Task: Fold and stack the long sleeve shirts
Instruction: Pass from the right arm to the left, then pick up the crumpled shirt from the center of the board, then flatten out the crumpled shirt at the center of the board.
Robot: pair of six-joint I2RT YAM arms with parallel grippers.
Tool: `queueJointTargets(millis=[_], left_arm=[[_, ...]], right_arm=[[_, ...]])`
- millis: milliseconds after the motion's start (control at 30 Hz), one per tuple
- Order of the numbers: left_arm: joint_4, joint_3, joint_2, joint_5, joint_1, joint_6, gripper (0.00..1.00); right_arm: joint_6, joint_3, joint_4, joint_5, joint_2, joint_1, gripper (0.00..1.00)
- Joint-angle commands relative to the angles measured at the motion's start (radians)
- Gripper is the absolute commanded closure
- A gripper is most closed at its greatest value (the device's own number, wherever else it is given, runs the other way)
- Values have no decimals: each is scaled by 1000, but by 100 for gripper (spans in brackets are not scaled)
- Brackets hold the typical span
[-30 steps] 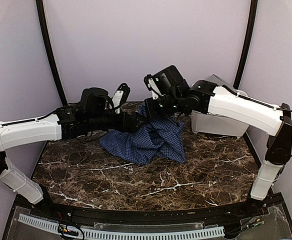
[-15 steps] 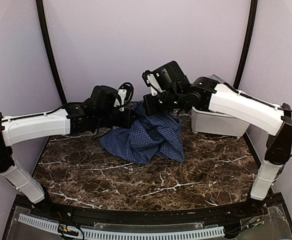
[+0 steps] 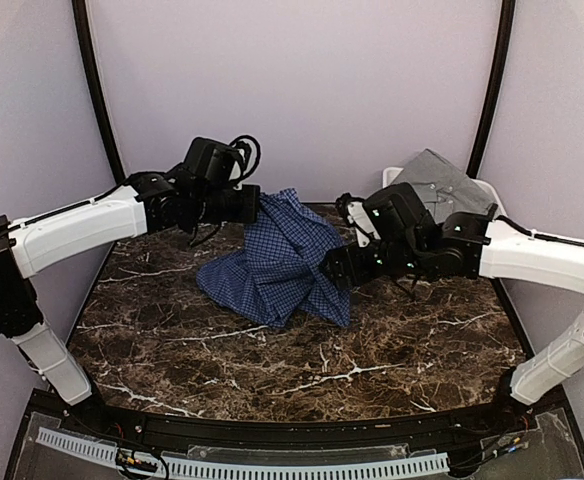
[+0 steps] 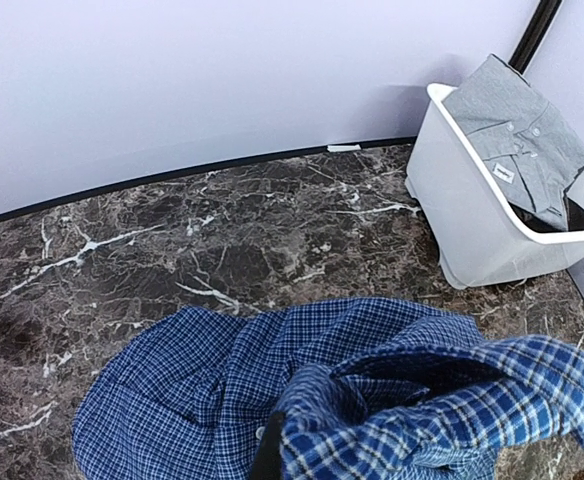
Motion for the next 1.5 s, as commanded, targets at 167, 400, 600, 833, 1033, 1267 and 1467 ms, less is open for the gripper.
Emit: queueJointTargets(millis=[167, 400, 600, 833, 1033, 1267, 1467], left_arm=[[-57, 71, -3, 21, 35, 10, 100], [-57, 69, -15, 29, 36, 11, 100], [-58, 67, -67, 2, 37, 42, 100], [-13, 87, -238, -14, 37, 215, 100], [12, 206, -370, 100, 36, 385, 100], [61, 313, -467, 343, 34, 468, 100], [81, 417, -443, 308, 34, 454, 100]], right_arm=[[72, -219, 277, -1, 18, 4, 18], [114, -142, 375, -11, 187, 5, 32], [156, -6, 173, 200, 235, 9, 87], [-71, 339, -16, 432, 170, 8, 100], [-336, 646, -10, 417, 121, 15, 100], [-530, 929, -25, 318, 116, 74, 100], [-574, 1043, 9, 292, 147, 74, 100]])
